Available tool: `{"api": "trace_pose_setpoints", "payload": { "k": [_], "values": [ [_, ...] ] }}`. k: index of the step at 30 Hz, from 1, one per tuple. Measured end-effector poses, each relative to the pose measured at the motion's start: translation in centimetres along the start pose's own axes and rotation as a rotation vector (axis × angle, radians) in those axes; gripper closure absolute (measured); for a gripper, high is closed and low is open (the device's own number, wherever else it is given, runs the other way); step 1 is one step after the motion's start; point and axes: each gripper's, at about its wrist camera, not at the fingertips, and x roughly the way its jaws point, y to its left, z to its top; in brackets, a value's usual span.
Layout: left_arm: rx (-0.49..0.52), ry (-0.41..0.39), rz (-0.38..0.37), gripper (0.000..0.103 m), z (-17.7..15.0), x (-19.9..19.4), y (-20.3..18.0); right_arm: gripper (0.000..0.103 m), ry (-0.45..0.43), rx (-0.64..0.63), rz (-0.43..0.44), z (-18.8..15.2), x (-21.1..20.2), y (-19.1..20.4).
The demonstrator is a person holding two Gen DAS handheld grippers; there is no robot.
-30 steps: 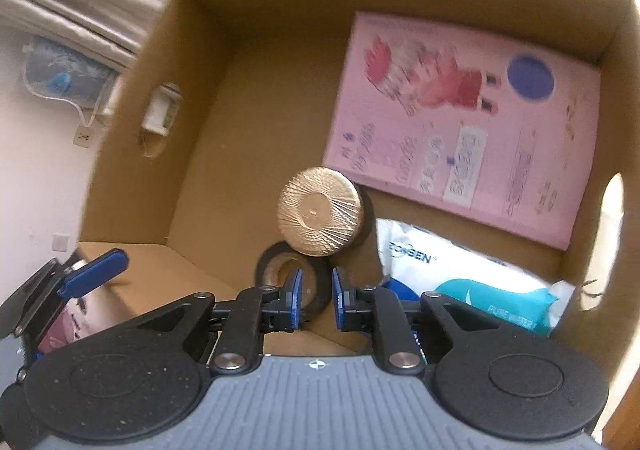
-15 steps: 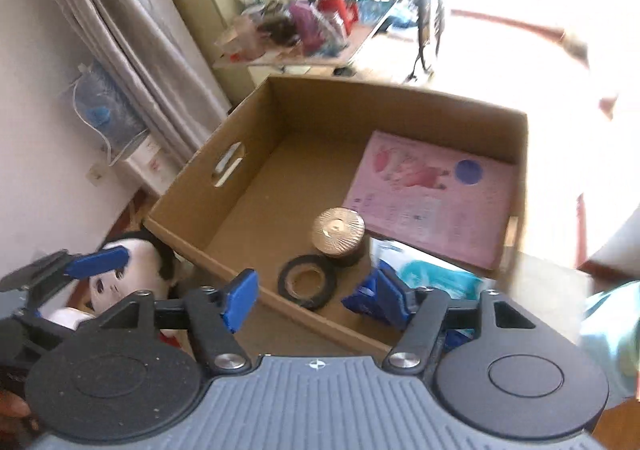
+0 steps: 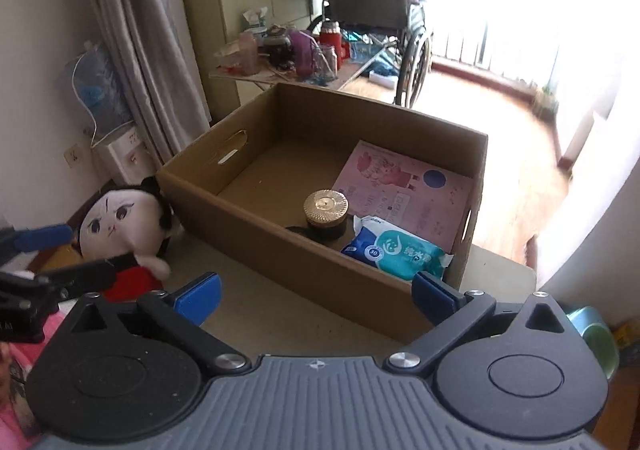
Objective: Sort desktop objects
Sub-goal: 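Withdraw both grippers from the box toward the plush doll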
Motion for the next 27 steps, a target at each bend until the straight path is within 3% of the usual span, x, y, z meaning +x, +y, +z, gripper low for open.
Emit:
{"api": "trace_pose_setpoints", "payload": {
  "k": [8,19,27],
  "values": [
    [0.013,-0.028,0.121,0.0,-2.4,-2.6,0.7,0.0,-0.014,-0.034,-0.076,-2.9,-0.5,2.7],
    [0.096,-0.032,0.289,0.0,-4.1,-3.9,2.0,0.0,-0.132,-0.168,-0.191,-4.9,-2.0,6.3],
    [0.151,-0.021,0.317,0.0,-4.8,-4.4,2.6,0.0,-0.168,-0.188,-0.141,-4.2,-2.0,8.5]
  ]
}}
